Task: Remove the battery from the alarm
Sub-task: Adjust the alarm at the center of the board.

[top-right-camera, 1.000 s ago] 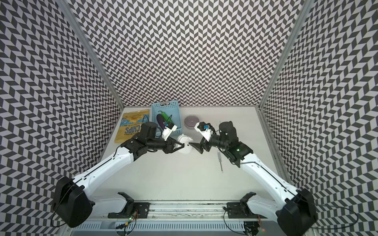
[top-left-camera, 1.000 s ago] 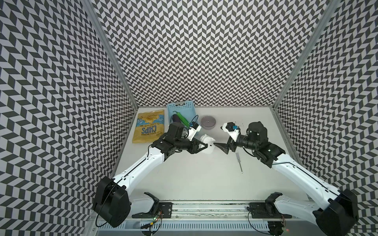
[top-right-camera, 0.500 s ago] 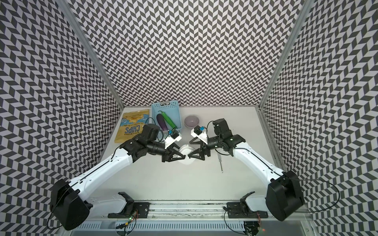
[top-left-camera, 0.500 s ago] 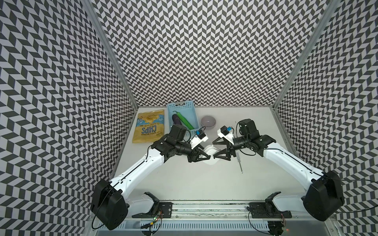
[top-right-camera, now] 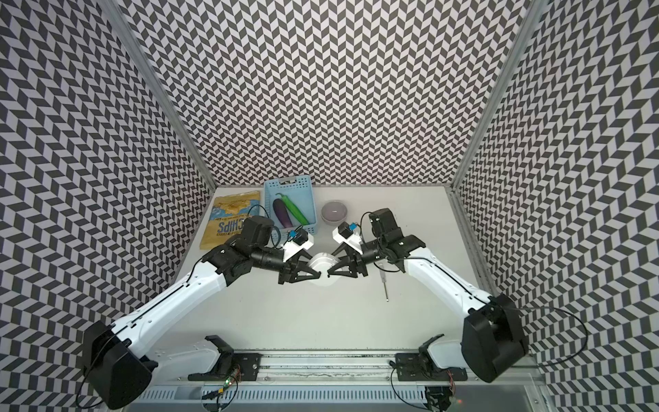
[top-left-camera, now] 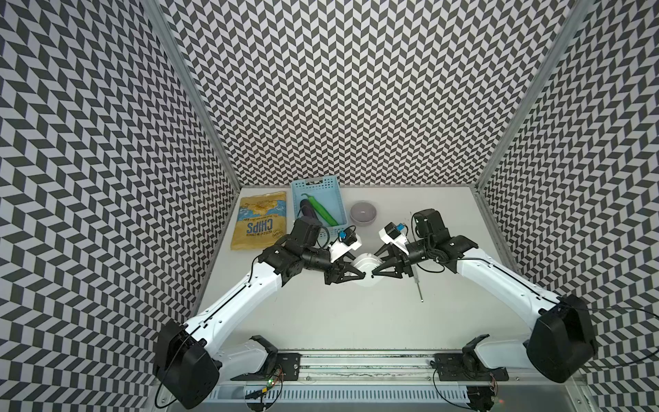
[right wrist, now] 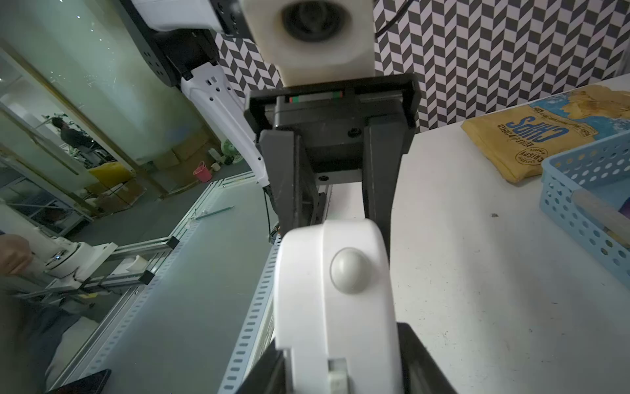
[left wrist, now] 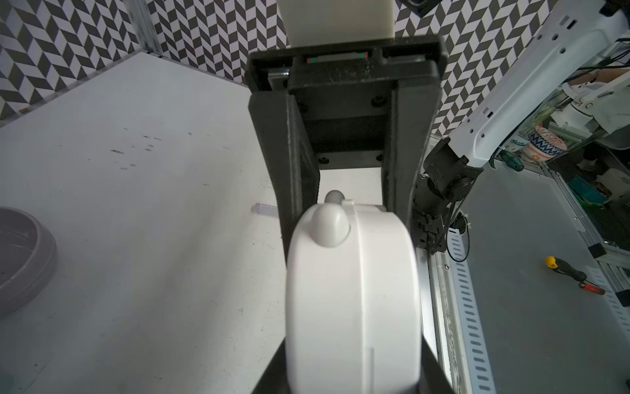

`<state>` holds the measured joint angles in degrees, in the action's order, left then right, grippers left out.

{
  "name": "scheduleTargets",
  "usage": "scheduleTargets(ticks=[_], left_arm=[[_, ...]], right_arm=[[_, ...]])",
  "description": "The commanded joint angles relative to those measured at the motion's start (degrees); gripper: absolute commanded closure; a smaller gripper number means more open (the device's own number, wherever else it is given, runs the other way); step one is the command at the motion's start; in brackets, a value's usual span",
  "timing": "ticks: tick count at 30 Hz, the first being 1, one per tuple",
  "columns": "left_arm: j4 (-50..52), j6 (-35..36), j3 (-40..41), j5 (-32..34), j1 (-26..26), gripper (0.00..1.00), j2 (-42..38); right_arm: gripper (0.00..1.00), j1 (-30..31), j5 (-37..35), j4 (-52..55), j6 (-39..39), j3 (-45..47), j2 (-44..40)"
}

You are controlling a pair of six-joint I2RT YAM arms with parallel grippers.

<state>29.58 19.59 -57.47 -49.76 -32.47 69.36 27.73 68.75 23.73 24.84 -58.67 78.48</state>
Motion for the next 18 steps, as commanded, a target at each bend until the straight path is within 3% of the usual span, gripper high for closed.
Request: scheduleTargets(ticks=[1,3,5,8,12,15,18], left_arm=[[-0.65,0.76,-2.17,-0.70,0.27,0.77,0.77],[-1.76,-0.10,-1.98,-0.81,1.36,0.64,0.86],[-3.46,-1.14,-1.35,-2.45,3.21,0.63,0.51],[-7.25,-3.66,0.47,-3.86,5.46,0.49,-0.77],[-15.13,-10.12,4.21,-5.16,9.10,0.18,-4.55],[-25.92,-21.24,10.45,-3.65,12.86,0.00,-9.87],[-41.87,-39.87,20.49,-0.20,14.85,0.00,-16.08]], right_arm=[[0.60,0.30,1.24,-3.96,-2.61,-0.07,-0.31],[0.65,0.09,1.06,-5.85,-4.94,0.61,-0.93],[0.73,0.05,0.95,-7.42,-7.94,1.02,-1.39],[0.78,-0.26,1.30,-6.97,-9.46,1.27,-1.53],[0.78,-2.33,-0.12,-10.85,-15.83,3.28,-2.04],[0.77,-5.11,-1.32,-20.09,-26.81,7.09,-3.95],[0.78,-8.20,-3.46,-32.97,-43.19,11.35,-5.81]])
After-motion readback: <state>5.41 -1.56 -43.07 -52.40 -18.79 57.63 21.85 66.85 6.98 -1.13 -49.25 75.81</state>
